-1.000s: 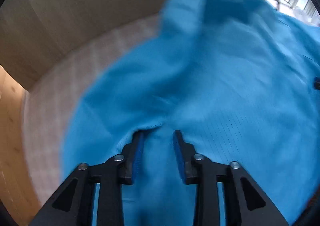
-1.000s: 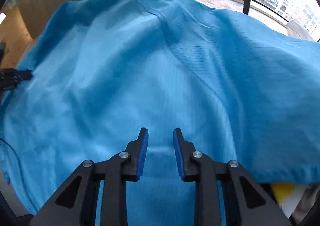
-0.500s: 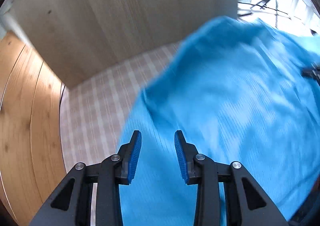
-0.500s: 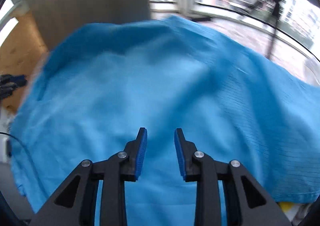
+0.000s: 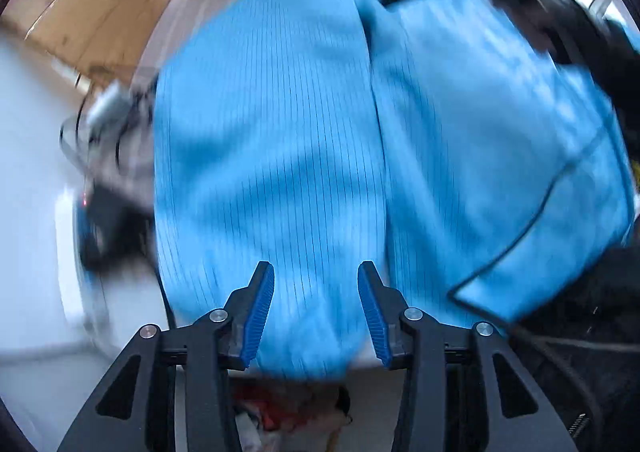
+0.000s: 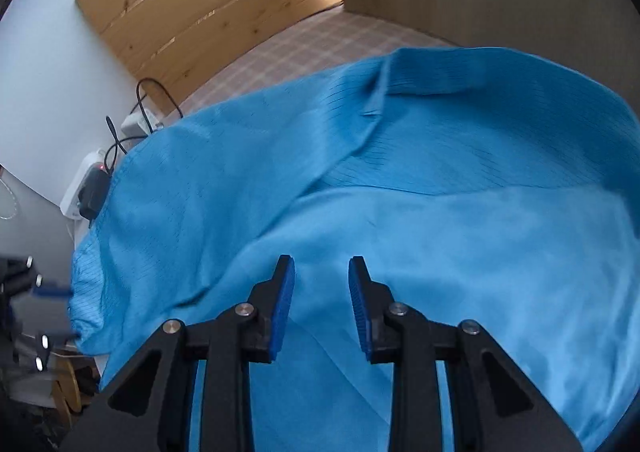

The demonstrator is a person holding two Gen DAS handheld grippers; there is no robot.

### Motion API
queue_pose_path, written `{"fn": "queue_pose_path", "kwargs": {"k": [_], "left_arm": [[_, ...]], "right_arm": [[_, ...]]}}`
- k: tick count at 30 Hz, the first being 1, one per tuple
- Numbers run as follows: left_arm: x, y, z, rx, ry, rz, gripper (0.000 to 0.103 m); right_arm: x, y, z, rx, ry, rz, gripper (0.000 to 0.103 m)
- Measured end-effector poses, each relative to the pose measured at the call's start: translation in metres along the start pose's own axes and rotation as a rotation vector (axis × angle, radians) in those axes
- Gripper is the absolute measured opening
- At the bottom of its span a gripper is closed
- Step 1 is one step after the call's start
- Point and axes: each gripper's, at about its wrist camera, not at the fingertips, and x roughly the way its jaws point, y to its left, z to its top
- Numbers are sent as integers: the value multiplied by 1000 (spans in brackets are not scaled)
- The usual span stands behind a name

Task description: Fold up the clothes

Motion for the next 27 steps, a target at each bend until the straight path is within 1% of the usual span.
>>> {"fn": "queue_pose_path", "kwargs": {"k": [3,6,8,9,11,13,14,15,16,19,21,23,24,25,26,27], "left_arm": [[7,-10,-20,25,8,-37,49],[17,-17,-18,66,-1,-9,54],[27,-16,-9,74,-2,21,54],[32,-12,-4,62,1,24,53],[40,-1,6,31,1,9,47],[41,10,13,4,-4,-6,17],[41,16,17,-8,-5,-16,12],[40,22,19,-15,-5,-15,10],[39,28,20,-20,-6,5,13],[32,48,22,-45,-21,72,14],[29,66,21,-91,-24,115,14],[30,85,20,-149,-5,172,15],[29,91,19,-165,0,169,17],[28,97,18,-181,4,167,25],[25,100,16,-188,3,166,28],[19,98,14,-175,-11,165,38]], "right_arm": [[16,1,8,1,38,1,28],[20,-1,11,11,46,10,28],[15,-2,10,19,37,14,28],[10,-5,8,23,32,15,28],[4,-8,6,30,34,24,28],[-3,-10,4,28,38,27,28],[-6,-10,3,24,38,27,28],[-10,-11,2,20,38,27,28],[-11,-10,1,14,41,25,28],[-9,-9,1,-4,54,15,28],[-7,-7,0,-17,63,9,28],[-6,-6,0,-29,71,3,28],[-6,-5,-1,-35,76,-1,28],[-1,-5,0,-35,85,-1,28],[5,-5,1,-31,96,-1,28],[10,-4,2,-37,109,-6,28]]}}
